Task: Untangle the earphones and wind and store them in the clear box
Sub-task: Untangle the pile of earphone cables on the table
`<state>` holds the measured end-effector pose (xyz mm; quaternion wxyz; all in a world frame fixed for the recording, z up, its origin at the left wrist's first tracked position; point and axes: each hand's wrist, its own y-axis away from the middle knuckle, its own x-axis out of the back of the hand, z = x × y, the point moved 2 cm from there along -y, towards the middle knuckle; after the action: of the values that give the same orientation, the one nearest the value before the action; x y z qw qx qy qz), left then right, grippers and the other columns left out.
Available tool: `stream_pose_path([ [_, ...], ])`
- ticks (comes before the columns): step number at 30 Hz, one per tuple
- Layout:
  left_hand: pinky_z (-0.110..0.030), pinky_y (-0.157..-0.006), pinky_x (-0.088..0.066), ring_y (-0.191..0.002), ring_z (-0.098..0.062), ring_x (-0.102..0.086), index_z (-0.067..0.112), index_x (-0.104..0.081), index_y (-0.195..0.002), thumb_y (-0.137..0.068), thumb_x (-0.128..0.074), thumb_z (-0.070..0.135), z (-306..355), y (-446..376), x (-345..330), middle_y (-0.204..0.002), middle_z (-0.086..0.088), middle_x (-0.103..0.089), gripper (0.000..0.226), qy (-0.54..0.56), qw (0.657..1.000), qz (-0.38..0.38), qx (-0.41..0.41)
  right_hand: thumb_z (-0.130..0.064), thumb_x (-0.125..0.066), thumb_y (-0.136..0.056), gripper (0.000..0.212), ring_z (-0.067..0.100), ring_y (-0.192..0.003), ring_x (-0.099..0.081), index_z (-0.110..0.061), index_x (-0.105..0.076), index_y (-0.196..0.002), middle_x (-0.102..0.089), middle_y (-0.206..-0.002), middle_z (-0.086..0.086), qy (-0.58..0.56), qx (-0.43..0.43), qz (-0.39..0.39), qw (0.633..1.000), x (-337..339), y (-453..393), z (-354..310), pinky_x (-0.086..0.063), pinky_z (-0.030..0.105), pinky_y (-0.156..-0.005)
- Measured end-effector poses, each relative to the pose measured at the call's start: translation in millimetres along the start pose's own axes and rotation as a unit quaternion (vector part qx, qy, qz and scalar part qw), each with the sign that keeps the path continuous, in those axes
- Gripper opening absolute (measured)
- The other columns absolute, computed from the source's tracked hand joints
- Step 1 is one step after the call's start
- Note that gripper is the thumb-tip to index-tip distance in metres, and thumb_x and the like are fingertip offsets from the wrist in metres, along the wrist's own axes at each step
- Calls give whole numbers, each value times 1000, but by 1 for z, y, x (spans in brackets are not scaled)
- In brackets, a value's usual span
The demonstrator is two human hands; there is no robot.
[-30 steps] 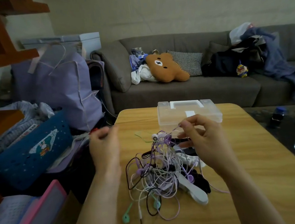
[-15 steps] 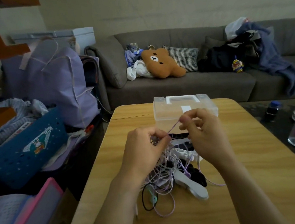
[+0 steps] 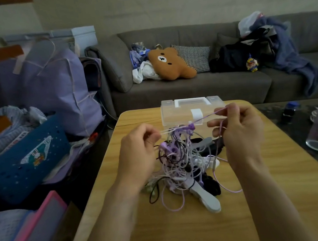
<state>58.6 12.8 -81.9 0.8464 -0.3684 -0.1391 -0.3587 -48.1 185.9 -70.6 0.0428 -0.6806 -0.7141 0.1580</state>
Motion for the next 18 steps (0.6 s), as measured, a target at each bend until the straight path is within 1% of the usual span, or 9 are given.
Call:
stream_pose_path([
  [3,-6,-70,-45,-85,1,-61,29,-55,-85,-99,-57,17,-6,1,-2,-88,10,-64,19,57,997,-5,60,-24,-39,-109,32,17,-62,-70,4,-53,-114,-73,-88,11,-46,-41,-38,997,-1,1,-1,-49,23,-47],
  [5,-17,-83,-51,-101,-7,-63,29,-56,-96,-98,-60,23,-3,1,-6,-104,9,-66,7,132,986,-35,95,-23,-37,-109,26,25,-67,-73,0,-51,-110,-73,-80,8,-78,-58,-76,992,-6,6,-4,-53,25,-50],
  [6,-24,-91,-51,-108,-5,-62,29,-57,-104,-95,-63,29,1,3,-9,-112,11,-66,10,178,977,-61,104,-22,-36,-109,24,27,-68,-74,-3,-50,-107,-73,-78,8,-86,-65,-97,989,-9,9,-6,-56,27,-51],
  [7,-25,-95,-49,-112,-1,-60,30,-56,-112,-92,-67,34,7,5,-12,-118,14,-65,23,209,969,-88,98,-21,-36,-109,22,28,-68,-74,-5,-49,-104,-73,-77,9,-91,-71,-119,986,-12,11,-7,-58,30,-52],
  [9,-15,-94,-47,-115,5,-57,34,-54,-124,-88,-73,37,19,10,-18,-120,17,-64,40,192,971,-133,50,-20,-37,-109,20,28,-66,-73,-6,-49,-102,-72,-74,10,-102,-82,-157,979,-17,15,-9,-60,33,-55],
  [11,-8,-86,-46,-107,7,-60,32,-60,-124,-87,-76,29,26,13,-23,-110,17,-68,41,147,979,-140,5,-20,-38,-108,19,29,-65,-72,-6,-50,-102,-71,-73,10,-113,-84,-182,973,-20,17,-10,-60,33,-57],
  [13,-6,-82,-46,-100,8,-62,26,-70,-117,-87,-76,22,24,11,-26,-103,17,-71,31,100,987,-121,-19,-20,-39,-108,19,31,-66,-73,-7,-51,-101,-71,-75,11,-117,-77,-178,974,-19,17,-11,-60,34,-59],
  [15,-4,-82,-45,-97,8,-63,23,-76,-110,-85,-77,16,17,7,-23,-100,18,-72,26,52,994,-87,-36,-19,-40,-108,19,30,-66,-73,-6,-52,-101,-72,-77,11,-129,-78,-146,978,-15,14,-10,-60,32,-58],
  [18,-6,-80,-48,-91,6,-66,21,-79,-100,-81,-80,11,11,4,-18,-94,16,-73,22,47,998,-29,-40,-17,-42,-107,19,28,-67,-74,-4,-53,-101,-72,-76,11,-137,-96,-105,980,-10,9,-5,-59,29,-59],
])
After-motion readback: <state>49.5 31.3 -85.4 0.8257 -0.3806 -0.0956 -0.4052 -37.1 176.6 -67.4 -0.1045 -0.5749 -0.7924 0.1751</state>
